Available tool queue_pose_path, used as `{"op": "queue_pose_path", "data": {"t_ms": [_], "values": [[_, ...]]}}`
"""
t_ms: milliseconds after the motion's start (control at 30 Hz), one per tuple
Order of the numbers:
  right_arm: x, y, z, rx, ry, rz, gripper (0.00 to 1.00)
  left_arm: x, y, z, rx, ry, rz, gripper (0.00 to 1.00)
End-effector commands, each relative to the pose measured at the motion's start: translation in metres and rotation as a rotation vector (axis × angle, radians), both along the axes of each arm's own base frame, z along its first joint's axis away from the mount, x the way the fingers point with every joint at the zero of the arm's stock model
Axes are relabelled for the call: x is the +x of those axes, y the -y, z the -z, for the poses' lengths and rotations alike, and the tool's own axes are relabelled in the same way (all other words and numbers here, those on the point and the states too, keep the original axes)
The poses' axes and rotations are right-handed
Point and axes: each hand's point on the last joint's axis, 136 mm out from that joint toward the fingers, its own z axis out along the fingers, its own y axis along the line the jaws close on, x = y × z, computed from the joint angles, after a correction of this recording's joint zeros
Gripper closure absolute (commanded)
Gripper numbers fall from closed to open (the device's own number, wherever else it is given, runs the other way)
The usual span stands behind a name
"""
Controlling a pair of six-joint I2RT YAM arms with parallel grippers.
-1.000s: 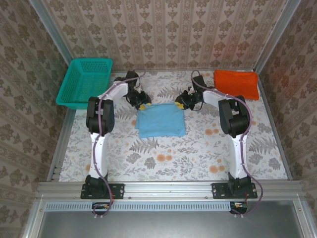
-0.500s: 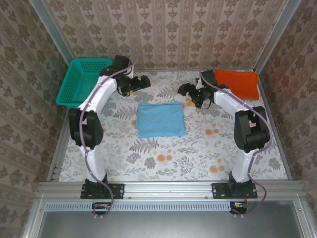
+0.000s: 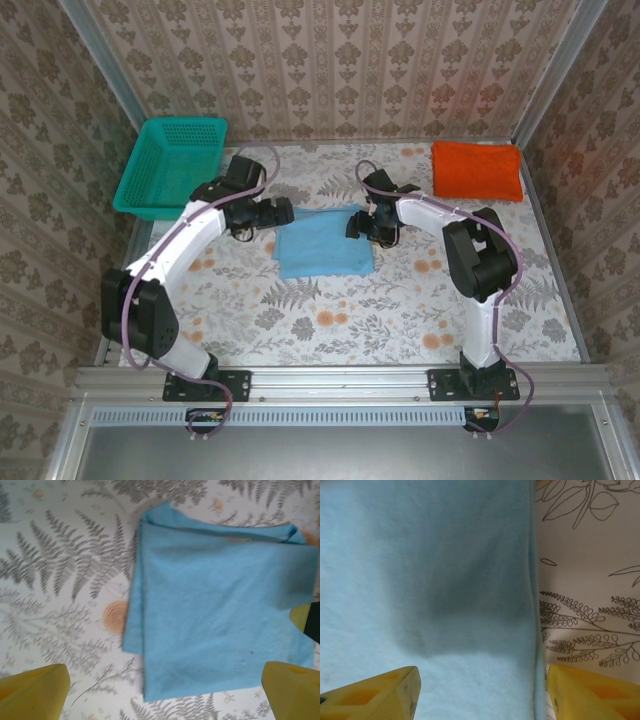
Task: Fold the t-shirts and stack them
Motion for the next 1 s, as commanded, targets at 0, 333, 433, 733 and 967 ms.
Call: {"op": "queue_pose_path", "data": {"t_ms": [0,333,433,733,967], "values": [[-0.005,-0.011,0.016,-0.065,-0.019,-0.060,0.32,-0.011,-0.013,-0.012,0.014,0.042,-0.056,0.00],[0.009,-0.039,0.040,-0.158,0.005,-0.158,0.78,-0.037,-0.028,-0.003,0.033,0.004,-0.056,0.00],[0.025,-0.026,0.039,-0.235,0.030,-0.180,0.87,-0.038,-0.029,-0.006,0.037,0.000,-0.040,0.00],[0.094,0.059,0.001,-0.349,0.169,-0.145,1.00,-0.048,-0.034,-0.003,0.033,-0.016,-0.030,0.00],[0.157,0.119,-0.033,-0.360,0.273,-0.118,1.00,-0.019,-0.041,-0.011,-0.034,-0.039,-0.187,0.00]]}}
